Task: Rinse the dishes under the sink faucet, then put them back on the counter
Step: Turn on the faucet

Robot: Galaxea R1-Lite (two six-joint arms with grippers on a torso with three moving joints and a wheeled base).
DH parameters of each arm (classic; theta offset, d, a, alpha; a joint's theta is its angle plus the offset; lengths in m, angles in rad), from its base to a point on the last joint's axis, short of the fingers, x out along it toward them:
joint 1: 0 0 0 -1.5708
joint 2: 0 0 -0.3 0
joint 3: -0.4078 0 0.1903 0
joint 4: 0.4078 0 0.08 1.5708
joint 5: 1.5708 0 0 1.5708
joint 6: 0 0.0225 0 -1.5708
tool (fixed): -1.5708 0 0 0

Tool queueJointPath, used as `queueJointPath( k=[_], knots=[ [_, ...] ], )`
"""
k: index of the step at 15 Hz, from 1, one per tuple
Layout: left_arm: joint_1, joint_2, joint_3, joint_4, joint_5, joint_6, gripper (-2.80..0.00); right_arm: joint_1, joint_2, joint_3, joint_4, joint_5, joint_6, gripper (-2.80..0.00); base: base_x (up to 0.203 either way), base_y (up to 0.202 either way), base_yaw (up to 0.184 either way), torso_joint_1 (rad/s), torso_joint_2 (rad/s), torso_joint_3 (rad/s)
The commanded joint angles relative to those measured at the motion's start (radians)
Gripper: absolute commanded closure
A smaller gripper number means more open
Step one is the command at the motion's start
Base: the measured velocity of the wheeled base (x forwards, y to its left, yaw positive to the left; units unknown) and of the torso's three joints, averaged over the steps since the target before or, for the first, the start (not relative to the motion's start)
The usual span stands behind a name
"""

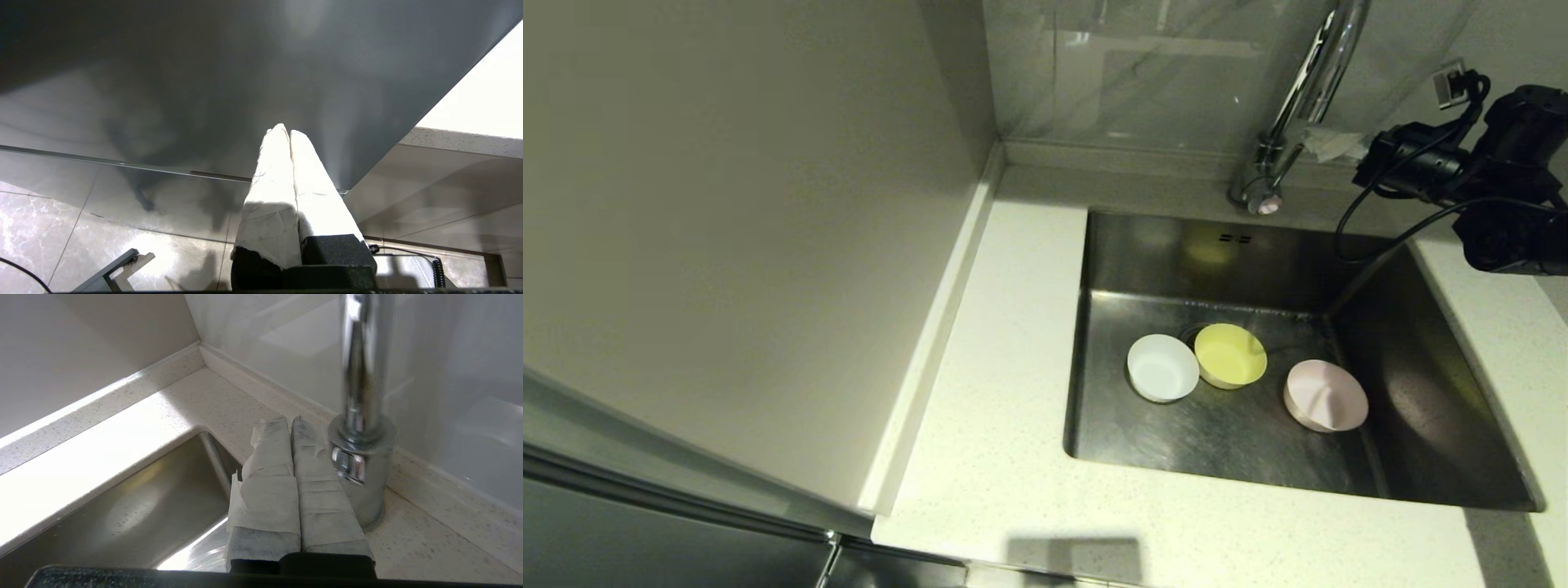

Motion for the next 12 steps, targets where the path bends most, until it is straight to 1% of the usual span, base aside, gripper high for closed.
queueJointPath(
  k=[1, 3, 4, 5, 8, 9, 11, 12],
  knots=[
    [0.000, -0.002, 0.000, 0.000, 0.000, -0.001, 0.00, -0.001, 0.000, 0.000, -0.007, -0.001, 0.001, 0.00, 0.000, 0.000, 0.000, 0.000, 0.00, 0.000],
    [0.000, -0.002, 0.000, 0.000, 0.000, -0.001, 0.00, 0.004, 0.005, -0.001, -0.009, -0.016, 0.000, 0.00, 0.000, 0.000, 0.000, 0.000, 0.00, 0.000],
    [0.000, -0.002, 0.000, 0.000, 0.000, -0.001, 0.00, 0.011, 0.008, -0.002, -0.009, -0.051, 0.000, 0.00, 0.000, 0.000, 0.000, 0.000, 0.00, 0.000],
    [0.000, -0.002, 0.000, 0.000, 0.000, -0.001, 0.00, 0.029, 0.012, -0.002, -0.009, -0.117, -0.002, 0.00, 0.000, 0.000, 0.000, 0.000, 0.00, 0.000],
    [0.000, -0.002, 0.000, 0.000, 0.000, -0.001, 0.00, 0.089, 0.027, -0.002, -0.030, -0.352, -0.024, 0.00, 0.000, 0.000, 0.000, 0.000, 0.00, 0.000],
    [0.000, -0.002, 0.000, 0.000, 0.000, -0.001, 0.00, 0.097, 0.041, -0.002, -0.057, -0.371, -0.045, 0.00, 0.000, 0.000, 0.000, 0.000, 0.00, 0.000],
    [0.000, -0.002, 0.000, 0.000, 0.000, -0.001, 0.00, 0.100, 0.055, -0.002, -0.074, -0.371, -0.077, 0.00, 0.000, 0.000, 0.000, 0.000, 0.00, 0.000],
    [0.000, -0.002, 0.000, 0.000, 0.000, -0.001, 0.00, 0.101, 0.057, -0.002, -0.073, -0.371, -0.078, 0.00, 0.000, 0.000, 0.000, 0.000, 0.00, 0.000]
  ],
)
